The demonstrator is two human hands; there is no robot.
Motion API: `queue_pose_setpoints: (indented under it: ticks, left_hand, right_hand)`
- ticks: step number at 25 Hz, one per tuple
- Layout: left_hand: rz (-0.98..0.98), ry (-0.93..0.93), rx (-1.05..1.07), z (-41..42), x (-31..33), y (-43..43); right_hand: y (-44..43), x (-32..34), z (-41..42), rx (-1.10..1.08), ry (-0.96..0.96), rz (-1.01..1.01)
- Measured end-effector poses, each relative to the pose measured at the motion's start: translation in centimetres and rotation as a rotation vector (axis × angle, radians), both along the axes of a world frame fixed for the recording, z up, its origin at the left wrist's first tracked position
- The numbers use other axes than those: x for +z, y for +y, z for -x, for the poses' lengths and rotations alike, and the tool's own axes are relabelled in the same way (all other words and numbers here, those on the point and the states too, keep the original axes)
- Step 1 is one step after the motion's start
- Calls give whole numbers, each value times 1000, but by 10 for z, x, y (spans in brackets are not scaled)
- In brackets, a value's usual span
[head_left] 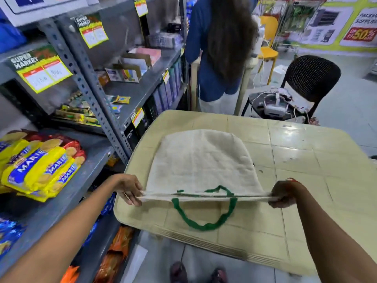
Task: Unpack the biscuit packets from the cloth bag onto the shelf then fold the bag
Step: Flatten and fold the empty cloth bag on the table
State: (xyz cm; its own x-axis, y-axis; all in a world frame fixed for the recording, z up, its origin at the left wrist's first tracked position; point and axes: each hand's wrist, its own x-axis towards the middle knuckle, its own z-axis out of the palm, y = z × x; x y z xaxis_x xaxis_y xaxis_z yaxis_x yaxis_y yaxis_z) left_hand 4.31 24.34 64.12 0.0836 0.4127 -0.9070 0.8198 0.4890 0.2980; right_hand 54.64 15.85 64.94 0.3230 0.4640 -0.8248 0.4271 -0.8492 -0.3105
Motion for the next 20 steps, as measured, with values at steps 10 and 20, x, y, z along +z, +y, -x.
queue_pose_setpoints:
  ticks: [10, 20]
  left_hand:
    - [46, -212, 361, 9, 10, 54]
    - [-341, -479, 890, -40, -3, 170]
  right_hand:
    - [41, 12, 4, -309, 221, -310]
    - [194, -10, -6, -660, 441, -633]
